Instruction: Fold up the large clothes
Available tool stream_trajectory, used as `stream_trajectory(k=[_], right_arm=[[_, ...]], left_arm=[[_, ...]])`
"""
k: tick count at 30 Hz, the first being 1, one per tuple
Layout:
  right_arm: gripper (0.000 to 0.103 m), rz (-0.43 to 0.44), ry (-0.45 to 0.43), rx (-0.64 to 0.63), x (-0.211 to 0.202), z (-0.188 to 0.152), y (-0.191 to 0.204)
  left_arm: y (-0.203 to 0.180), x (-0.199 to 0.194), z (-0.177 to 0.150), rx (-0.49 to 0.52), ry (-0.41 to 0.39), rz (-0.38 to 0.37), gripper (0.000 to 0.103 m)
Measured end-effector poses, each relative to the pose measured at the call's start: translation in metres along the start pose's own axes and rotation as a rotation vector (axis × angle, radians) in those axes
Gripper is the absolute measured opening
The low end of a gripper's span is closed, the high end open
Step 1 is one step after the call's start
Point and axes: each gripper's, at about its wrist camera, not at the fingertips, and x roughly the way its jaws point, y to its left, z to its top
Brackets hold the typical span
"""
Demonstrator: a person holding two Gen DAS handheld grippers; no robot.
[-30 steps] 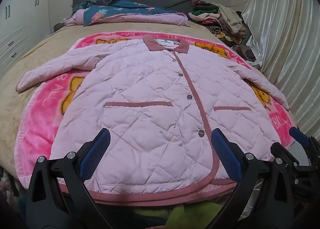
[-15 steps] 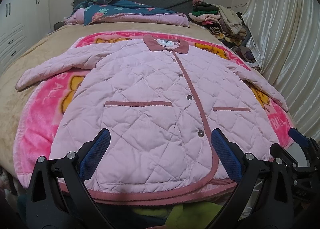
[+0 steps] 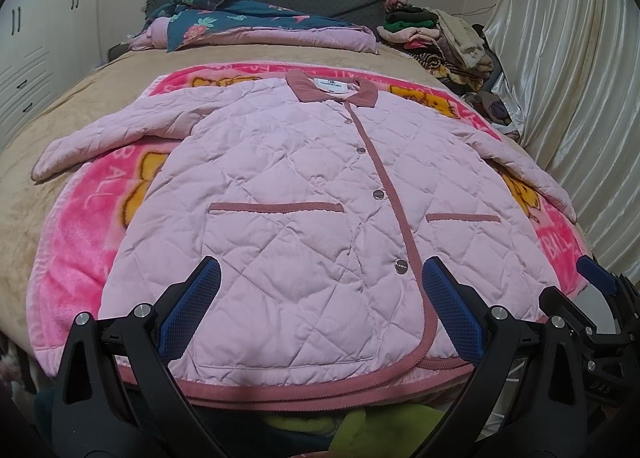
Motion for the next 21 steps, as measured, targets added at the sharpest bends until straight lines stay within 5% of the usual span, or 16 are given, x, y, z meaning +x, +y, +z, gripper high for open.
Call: stream_trajectory(k=[21], right_arm=[[0.099,0.006,0.006,0.007,0.0029,-0.0019,0.0001]], left_arm=[[-0.0008,0.0034,-0.0027,-0.002,0.005,0.002,0.094]])
